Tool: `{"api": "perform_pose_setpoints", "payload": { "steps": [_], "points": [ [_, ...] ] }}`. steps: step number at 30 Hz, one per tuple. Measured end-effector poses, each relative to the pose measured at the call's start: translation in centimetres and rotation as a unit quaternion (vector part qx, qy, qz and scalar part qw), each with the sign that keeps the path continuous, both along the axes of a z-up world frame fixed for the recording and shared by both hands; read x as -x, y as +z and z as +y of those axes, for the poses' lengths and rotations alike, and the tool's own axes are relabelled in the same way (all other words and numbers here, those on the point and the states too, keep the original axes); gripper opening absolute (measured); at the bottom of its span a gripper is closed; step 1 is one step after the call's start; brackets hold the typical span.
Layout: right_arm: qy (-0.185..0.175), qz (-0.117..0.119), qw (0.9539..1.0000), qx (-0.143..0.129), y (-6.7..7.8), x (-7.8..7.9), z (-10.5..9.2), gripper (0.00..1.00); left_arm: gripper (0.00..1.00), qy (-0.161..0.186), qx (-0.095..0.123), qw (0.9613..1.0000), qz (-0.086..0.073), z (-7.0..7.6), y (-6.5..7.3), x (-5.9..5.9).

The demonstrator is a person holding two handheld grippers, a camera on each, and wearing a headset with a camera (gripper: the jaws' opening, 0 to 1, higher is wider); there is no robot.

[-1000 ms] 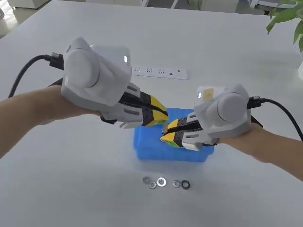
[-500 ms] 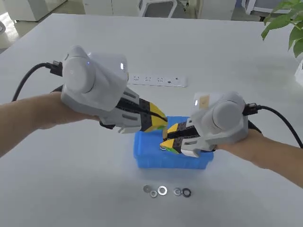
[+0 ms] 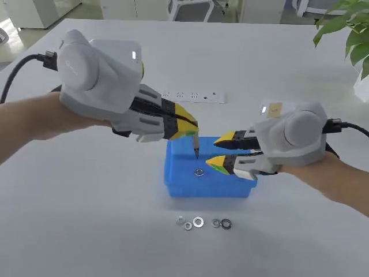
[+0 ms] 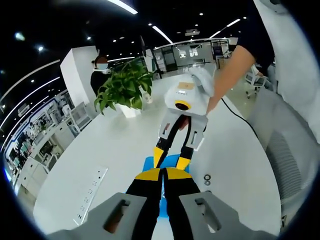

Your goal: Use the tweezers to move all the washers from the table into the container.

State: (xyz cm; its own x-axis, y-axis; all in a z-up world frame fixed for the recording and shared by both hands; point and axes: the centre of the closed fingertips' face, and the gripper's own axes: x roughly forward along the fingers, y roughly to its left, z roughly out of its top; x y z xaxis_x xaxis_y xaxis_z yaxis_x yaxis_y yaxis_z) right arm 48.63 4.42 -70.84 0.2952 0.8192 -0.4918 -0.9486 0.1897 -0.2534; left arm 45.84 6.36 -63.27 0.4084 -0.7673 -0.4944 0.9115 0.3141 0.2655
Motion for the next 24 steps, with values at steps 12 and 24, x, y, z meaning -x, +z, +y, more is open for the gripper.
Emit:
{"api": "perform_pose_setpoints", "payload": {
  "steps": [12, 24],
  "points": [
    [-0.036, -0.023, 0.9982, -0.041, 2.0, 2.4, -3.8, 0.4, 0.04, -0.018, 0.009, 0.9998, -0.005, -0.6, 2.0, 3.6],
    [-0.044, 0.013, 0.9976, -0.052, 0.8, 6.3, -6.4, 0.52, 0.05, -0.042, -0.007, 0.9988, 0.025, -1.6, -1.6, 7.8]
  ]
}}
